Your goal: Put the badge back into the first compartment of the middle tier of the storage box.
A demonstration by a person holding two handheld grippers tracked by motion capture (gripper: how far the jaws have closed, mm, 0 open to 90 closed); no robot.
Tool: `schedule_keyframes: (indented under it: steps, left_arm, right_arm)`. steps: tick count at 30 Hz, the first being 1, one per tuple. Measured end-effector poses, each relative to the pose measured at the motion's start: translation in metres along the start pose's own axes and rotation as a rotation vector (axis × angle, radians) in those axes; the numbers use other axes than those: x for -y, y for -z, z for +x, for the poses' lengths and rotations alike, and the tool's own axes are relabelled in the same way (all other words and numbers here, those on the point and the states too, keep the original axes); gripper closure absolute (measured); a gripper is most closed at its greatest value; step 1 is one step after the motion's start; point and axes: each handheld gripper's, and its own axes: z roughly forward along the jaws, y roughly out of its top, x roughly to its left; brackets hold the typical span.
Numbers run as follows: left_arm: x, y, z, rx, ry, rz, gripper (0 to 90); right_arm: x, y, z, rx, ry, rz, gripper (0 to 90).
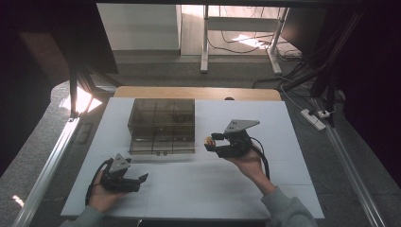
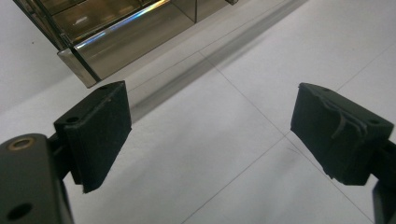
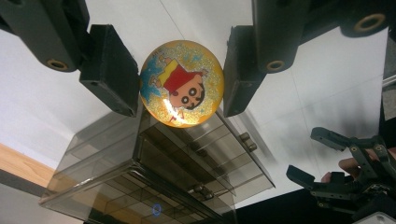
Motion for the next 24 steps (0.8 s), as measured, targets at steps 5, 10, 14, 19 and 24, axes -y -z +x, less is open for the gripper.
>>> schedule_keyframes:
  steps: [5, 10, 14, 19, 24]
  left_arm:
    - [0.000, 0.000, 0.000, 0.000, 0.000, 0.000, 12.6]
    - [0.000, 0.000, 0.000, 0.000, 0.000, 0.000, 12.6]
    - [0.000, 0.000, 0.000, 0.000, -0.001, 0.000, 12.6]
    - [0.000, 0.000, 0.000, 0.000, -0.001, 0.000, 12.6]
    - [0.000, 0.000, 0.000, 0.001, -0.002, 0.000, 12.6]
  right_arm:
    - [-0.003, -0.004, 0.003, -0.011, 0.005, -0.001, 46.4]
    - [-0.004, -0.008, 0.006, -0.022, 0.010, -0.002, 46.4]
    - [-0.006, -0.012, 0.008, -0.029, 0.016, 0.001, 46.4]
    - [-0.008, -0.016, 0.011, -0.040, 0.022, 0.002, 46.4]
    - [-0.010, -0.020, 0.014, -0.050, 0.023, 0.000, 46.4]
